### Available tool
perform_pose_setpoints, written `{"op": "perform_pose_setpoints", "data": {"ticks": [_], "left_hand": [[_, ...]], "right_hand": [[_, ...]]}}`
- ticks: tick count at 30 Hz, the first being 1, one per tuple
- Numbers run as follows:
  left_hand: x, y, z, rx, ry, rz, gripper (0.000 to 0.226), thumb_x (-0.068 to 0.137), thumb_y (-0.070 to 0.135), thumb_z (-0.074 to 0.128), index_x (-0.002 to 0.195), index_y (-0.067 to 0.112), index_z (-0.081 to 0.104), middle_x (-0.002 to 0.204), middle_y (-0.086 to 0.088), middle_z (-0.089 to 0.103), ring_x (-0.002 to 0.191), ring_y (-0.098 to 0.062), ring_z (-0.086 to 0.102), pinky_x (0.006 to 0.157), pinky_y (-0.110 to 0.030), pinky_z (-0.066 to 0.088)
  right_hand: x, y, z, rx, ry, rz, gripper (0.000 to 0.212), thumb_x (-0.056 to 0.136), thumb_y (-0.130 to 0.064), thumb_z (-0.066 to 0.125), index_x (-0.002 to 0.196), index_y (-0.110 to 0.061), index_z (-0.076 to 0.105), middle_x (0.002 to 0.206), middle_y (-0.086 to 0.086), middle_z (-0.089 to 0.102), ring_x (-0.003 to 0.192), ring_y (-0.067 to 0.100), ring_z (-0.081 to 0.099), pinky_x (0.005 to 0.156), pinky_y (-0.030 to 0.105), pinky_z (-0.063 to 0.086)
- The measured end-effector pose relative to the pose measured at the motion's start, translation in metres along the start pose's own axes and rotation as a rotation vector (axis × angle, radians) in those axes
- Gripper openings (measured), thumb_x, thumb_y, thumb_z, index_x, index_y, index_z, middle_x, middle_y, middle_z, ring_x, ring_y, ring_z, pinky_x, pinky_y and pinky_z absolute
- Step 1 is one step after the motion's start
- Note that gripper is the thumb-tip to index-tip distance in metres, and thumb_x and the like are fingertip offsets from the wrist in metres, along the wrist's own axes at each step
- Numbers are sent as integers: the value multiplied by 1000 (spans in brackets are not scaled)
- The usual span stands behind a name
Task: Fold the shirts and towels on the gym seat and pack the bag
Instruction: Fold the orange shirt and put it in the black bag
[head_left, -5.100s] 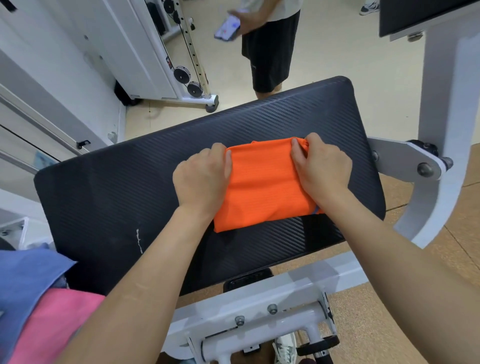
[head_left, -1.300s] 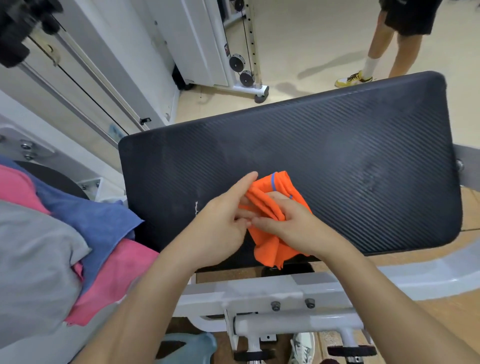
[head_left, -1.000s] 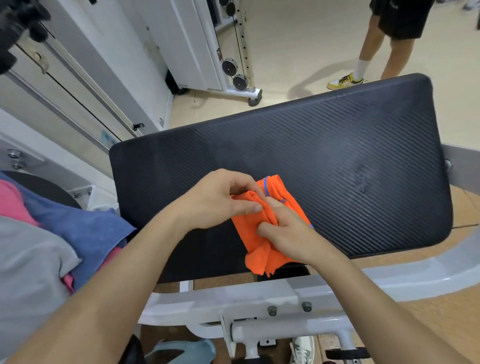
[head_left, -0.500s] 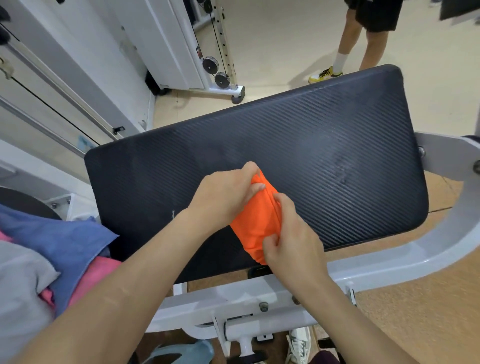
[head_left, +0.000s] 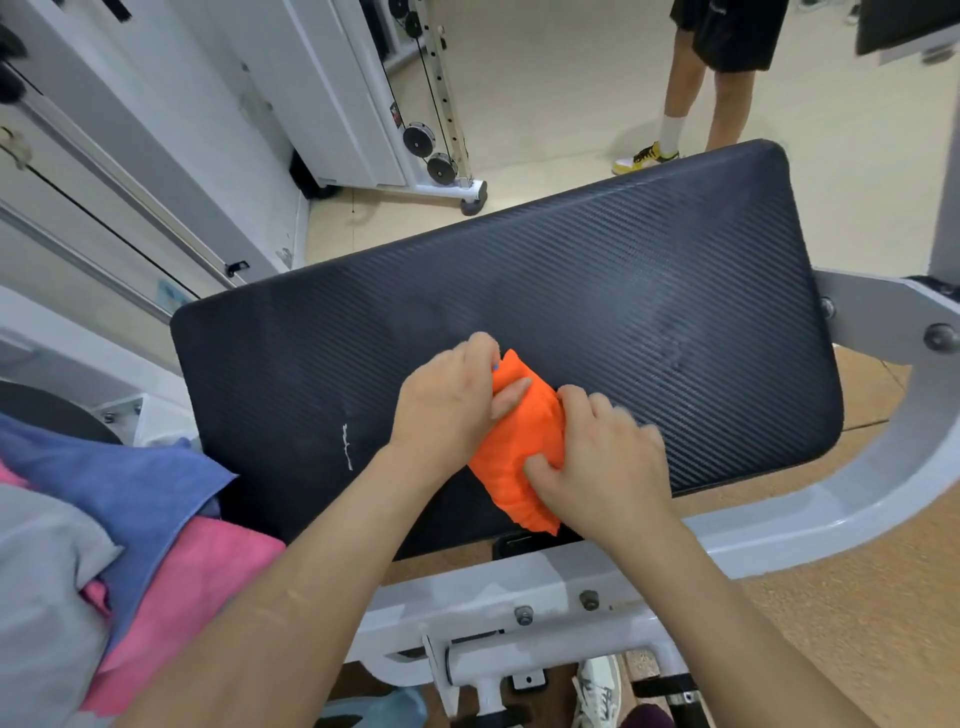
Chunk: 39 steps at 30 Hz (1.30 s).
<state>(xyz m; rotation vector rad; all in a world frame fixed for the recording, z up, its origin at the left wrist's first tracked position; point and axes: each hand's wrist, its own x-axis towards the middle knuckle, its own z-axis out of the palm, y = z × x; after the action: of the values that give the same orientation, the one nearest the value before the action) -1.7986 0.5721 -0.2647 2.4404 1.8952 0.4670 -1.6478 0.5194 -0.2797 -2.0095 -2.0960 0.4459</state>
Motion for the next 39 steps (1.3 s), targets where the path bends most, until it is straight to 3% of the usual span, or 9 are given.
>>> {"op": "perform_pose_setpoints", "data": {"ticks": [3, 6, 11, 17, 28, 31, 34, 36, 39], "left_hand": [[8, 9, -25, -93, -268, 52, 36, 84, 48, 65, 92, 19, 47, 77, 4, 57, 74, -21, 58, 71, -35, 44], [9, 21, -47, -119, -335, 129, 32, 80, 47, 68, 93, 21, 54, 80, 7, 62, 77, -16, 60, 76, -34, 47], [-15, 4, -55, -786, -333, -201, 41, 79, 57, 65, 110, 32, 57, 95, 13, 65, 87, -2, 61, 78, -22, 50], [-72, 1, -39, -1119, -214, -505, 24, 82, 33, 73, 102, 21, 68, 85, 2, 71, 77, -18, 67, 66, -32, 56], [-112, -16, -41, -844, 10, -655, 51, 77, -17, 59, 82, 32, 71, 77, 1, 64, 77, -11, 61, 74, -25, 51], [-104, -9, -57, -831, 139, -589, 45, 81, -7, 63, 97, 34, 68, 96, 12, 64, 93, 3, 59, 81, -17, 48], [-89, 11, -64, -991, -127, -422, 55, 75, 30, 78, 125, 33, 57, 121, 14, 63, 116, 1, 56, 95, -19, 46], [-88, 23, -65, -1091, -210, -447, 59, 67, 35, 86, 120, 34, 59, 114, 10, 69, 108, -8, 64, 89, -29, 51], [-101, 32, -71, -1213, -12, -581, 39, 66, 26, 83, 102, 26, 68, 99, 2, 75, 94, -17, 70, 80, -35, 55]], "right_hand": [[17, 5, -27, 198, -87, -167, 83, 75, -50, 66, 145, -32, 24, 136, -12, 41, 126, 15, 39, 92, 43, 35], [33, 3, -47, 679, -366, -291, 107, 71, -25, 82, 148, -48, 11, 121, -18, 57, 104, 6, 60, 92, 38, 51], [40, 7, -51, 743, -149, -357, 54, 69, -12, 84, 114, -33, 64, 97, -15, 70, 90, 3, 65, 81, 30, 52], [26, 16, -43, 1432, -230, 1, 27, 66, -10, 80, 92, -12, 72, 86, 6, 73, 79, 17, 68, 71, 27, 52], [4, 16, -31, 1611, -249, 236, 32, 66, -12, 79, 95, -9, 66, 84, 4, 71, 76, 15, 65, 61, 24, 50], [1, 18, -43, 1408, -283, 67, 25, 72, -3, 79, 92, -9, 66, 79, 2, 69, 70, 14, 65, 53, 21, 49], [-2, 6, -57, 1242, -339, -100, 26, 71, -2, 81, 91, -13, 67, 79, 1, 66, 71, 16, 64, 58, 28, 50], [-6, -4, -64, 1232, -356, -184, 33, 68, -4, 84, 94, -15, 66, 82, 0, 65, 74, 14, 62, 64, 30, 51], [-15, -18, -63, 1375, -457, -154, 44, 68, -18, 81, 109, -17, 63, 96, -1, 68, 88, 14, 64, 76, 30, 53]]}}
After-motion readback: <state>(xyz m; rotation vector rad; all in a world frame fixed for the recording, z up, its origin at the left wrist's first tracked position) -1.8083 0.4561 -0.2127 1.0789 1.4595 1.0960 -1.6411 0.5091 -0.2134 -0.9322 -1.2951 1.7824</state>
